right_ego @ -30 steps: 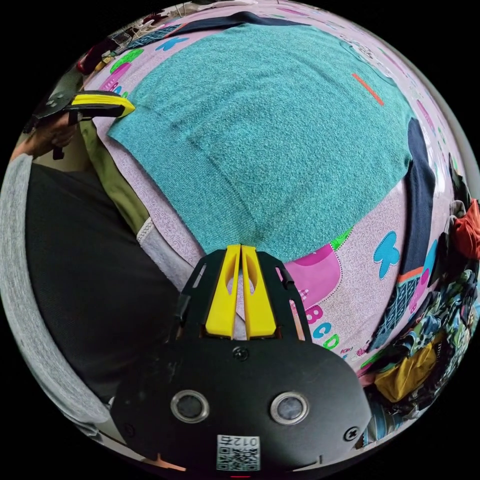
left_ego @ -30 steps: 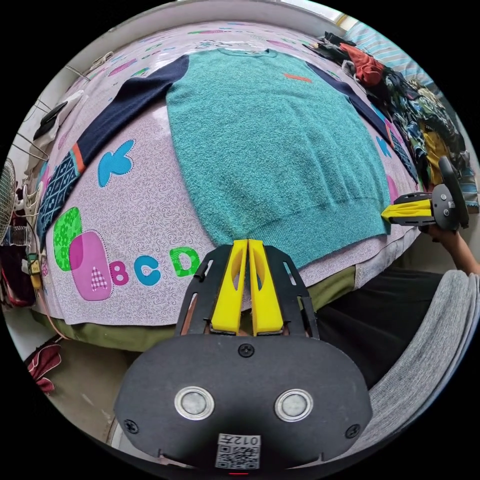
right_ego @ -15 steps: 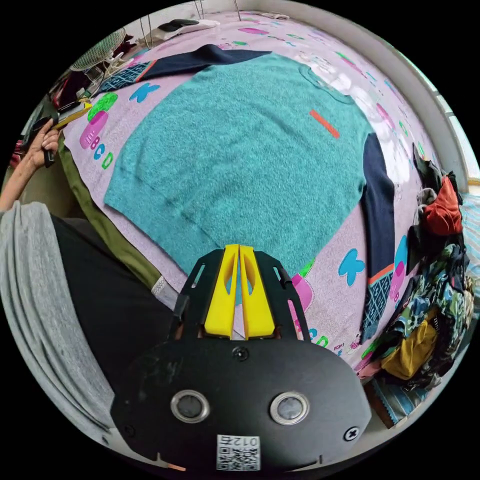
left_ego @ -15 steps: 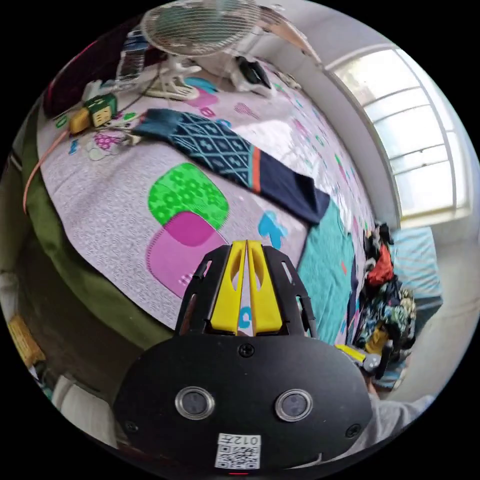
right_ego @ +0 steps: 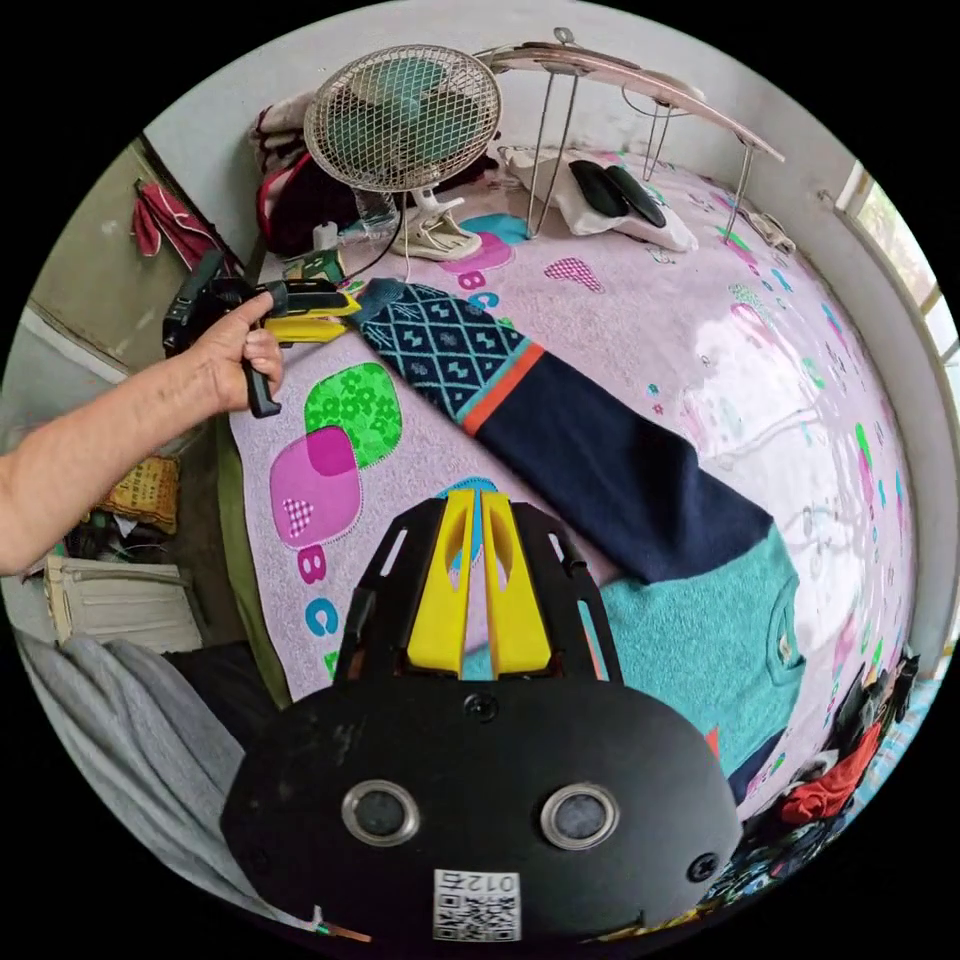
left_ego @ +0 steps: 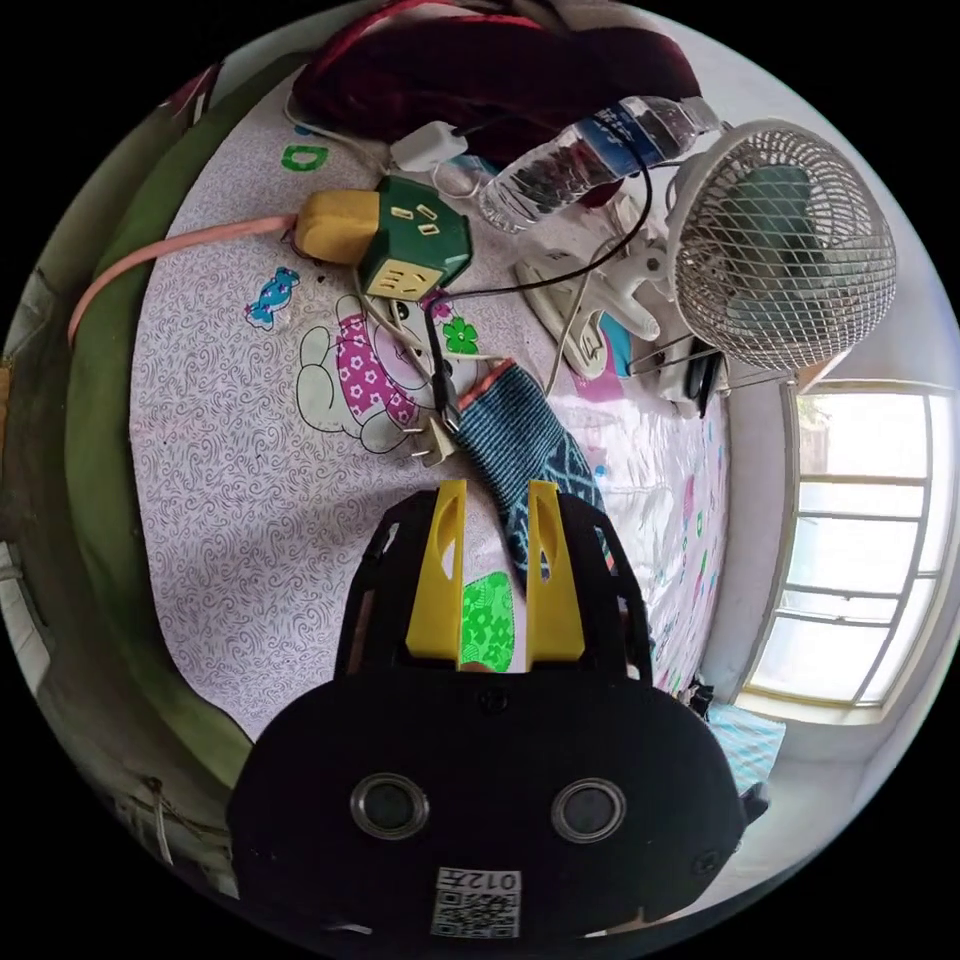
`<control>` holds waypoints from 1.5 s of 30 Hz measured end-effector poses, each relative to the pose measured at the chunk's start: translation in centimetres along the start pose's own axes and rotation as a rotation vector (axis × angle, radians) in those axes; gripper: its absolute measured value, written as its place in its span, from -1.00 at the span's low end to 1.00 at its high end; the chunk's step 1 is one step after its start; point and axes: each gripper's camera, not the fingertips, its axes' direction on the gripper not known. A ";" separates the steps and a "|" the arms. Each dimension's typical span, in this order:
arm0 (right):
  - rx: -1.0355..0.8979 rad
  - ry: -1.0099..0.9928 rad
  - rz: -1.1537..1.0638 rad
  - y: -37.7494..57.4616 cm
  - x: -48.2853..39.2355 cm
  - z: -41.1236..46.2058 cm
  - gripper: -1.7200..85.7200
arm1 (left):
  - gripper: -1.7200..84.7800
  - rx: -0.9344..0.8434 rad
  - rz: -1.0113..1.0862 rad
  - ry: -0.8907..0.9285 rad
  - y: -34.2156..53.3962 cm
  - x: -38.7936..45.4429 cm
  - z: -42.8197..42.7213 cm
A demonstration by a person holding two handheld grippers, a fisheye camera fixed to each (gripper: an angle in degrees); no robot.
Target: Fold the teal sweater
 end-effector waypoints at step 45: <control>0.501 0.114 0.641 4.3 19.9 -28.6 -0.98 | -0.94 -0.403 0.868 0.249 28.6 27.5 0.2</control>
